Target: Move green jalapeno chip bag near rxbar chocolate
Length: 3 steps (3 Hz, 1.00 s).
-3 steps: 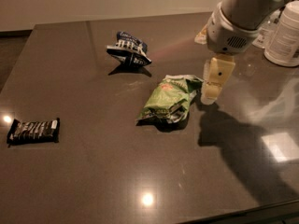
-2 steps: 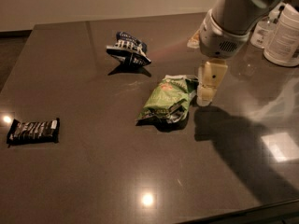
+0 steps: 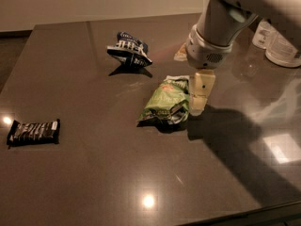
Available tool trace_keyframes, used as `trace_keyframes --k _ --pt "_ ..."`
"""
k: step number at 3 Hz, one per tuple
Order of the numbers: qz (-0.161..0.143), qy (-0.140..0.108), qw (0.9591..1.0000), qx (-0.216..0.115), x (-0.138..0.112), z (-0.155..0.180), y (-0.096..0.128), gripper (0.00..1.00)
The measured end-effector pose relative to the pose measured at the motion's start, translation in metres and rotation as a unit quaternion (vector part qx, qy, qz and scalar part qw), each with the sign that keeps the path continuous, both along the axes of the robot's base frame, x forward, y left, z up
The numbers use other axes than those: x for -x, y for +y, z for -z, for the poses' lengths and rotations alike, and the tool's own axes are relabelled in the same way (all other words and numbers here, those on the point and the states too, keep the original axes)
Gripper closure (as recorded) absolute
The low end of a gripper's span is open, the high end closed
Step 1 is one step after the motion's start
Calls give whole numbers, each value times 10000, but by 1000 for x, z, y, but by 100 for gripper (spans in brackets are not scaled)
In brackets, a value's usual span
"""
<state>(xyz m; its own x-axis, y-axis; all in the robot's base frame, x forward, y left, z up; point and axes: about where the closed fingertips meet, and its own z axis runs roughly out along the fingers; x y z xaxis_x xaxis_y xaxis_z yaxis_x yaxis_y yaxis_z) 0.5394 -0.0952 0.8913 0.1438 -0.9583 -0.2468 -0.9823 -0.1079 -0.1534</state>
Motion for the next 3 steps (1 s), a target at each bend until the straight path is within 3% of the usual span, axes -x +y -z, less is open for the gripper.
trace_keyframes --k 1,3 --pt "-136 130 9998 1 1 12 10 13" --pt "-344 105 9993 38 10 4 23 61"
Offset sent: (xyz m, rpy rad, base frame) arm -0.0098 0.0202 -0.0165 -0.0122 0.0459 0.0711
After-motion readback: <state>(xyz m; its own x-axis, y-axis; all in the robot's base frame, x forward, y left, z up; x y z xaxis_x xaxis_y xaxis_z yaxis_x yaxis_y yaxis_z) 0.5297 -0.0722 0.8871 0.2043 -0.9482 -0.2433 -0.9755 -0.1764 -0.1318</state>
